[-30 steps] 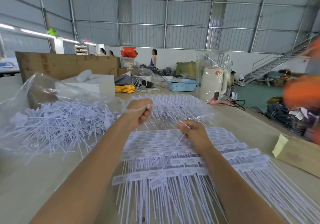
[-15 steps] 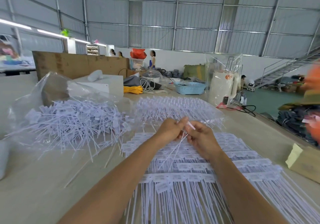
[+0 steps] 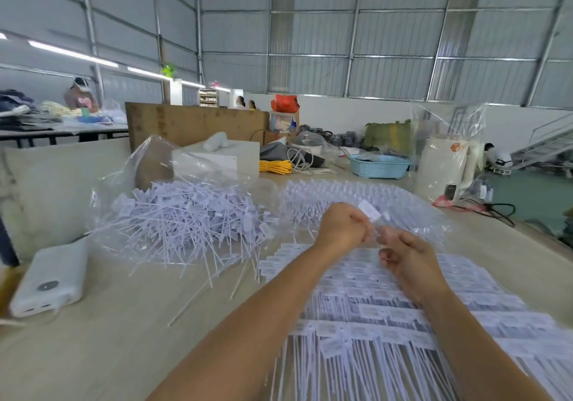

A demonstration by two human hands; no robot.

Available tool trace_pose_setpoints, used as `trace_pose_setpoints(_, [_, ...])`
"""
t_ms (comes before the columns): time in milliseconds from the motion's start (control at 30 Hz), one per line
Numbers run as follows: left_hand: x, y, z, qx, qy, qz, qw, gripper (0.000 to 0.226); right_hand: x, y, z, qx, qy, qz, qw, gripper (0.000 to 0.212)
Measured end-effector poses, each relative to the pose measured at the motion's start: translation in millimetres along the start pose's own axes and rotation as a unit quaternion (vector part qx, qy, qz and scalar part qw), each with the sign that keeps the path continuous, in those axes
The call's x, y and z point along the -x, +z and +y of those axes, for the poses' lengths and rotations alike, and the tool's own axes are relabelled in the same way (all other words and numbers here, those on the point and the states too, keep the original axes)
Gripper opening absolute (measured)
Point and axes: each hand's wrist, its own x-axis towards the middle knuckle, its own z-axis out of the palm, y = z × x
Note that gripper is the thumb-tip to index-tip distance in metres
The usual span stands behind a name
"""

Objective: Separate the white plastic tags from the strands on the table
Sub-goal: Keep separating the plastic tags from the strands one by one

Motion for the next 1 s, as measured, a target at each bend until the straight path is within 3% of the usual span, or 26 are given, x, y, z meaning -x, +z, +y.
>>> trace_pose_setpoints(67, [-7, -20, 7, 0.041, 0.028, 0.09, 0.995, 0.019, -1, 0, 2, 0.004, 0.021, 0.019, 1.0, 0.013])
trace_pose_setpoints(133, [-19, -50, 6, -0.027, 0.018, 0.131, 0.991, 0.016, -3, 1, 3, 0.008, 0.034, 0.023, 0.999, 0.012])
trace_pose_setpoints(267, [-31, -123, -20, -0.294, -0.137, 0.109, 0.94, 0.005, -1, 5, 2, 0.018, 0.04, 0.023, 0.999, 0.009])
trace_pose_setpoints(333, [-29, -149, -40, -0.374, -0.158, 0.127, 0.905, 0.003, 0, 6, 2, 0.034, 0.042, 0.021, 0.998, 0.009])
trace_pose_setpoints(400, [-32, -162, -58, -0.447, -0.161, 0.141, 0.869, 0.016, 0, 8, 2, 0.044, 0.04, 0.016, 0.998, 0.009])
trace_pose_setpoints(500, [-45, -161, -74, -0.538, -0.144, 0.108, 0.823, 0.028, 2, 10, 2, 0.05, 0.036, 0.016, 0.998, 0.008])
trace_pose_setpoints(700, [-65, -150, -83, -0.618, -0.061, 0.119, 0.775, 0.033, 3, 11, 1, 0.047, 0.033, 0.017, 0.998, 0.007])
trace_pose_setpoints(800, [-62, -147, -89, -0.658, -0.079, 0.093, 0.743, 0.036, 2, 12, 1, 0.051, 0.036, 0.017, 0.998, 0.007])
trace_pose_setpoints(900, [-56, -139, -83, -0.668, -0.116, 0.076, 0.731, 0.04, 3, 12, 0, 0.061, 0.035, 0.011, 0.997, 0.008])
trace_pose_setpoints(1000, [-47, -121, -47, -0.673, -0.098, 0.068, 0.73, 0.033, 4, 11, 0, 0.073, 0.033, -0.003, 0.997, 0.008])
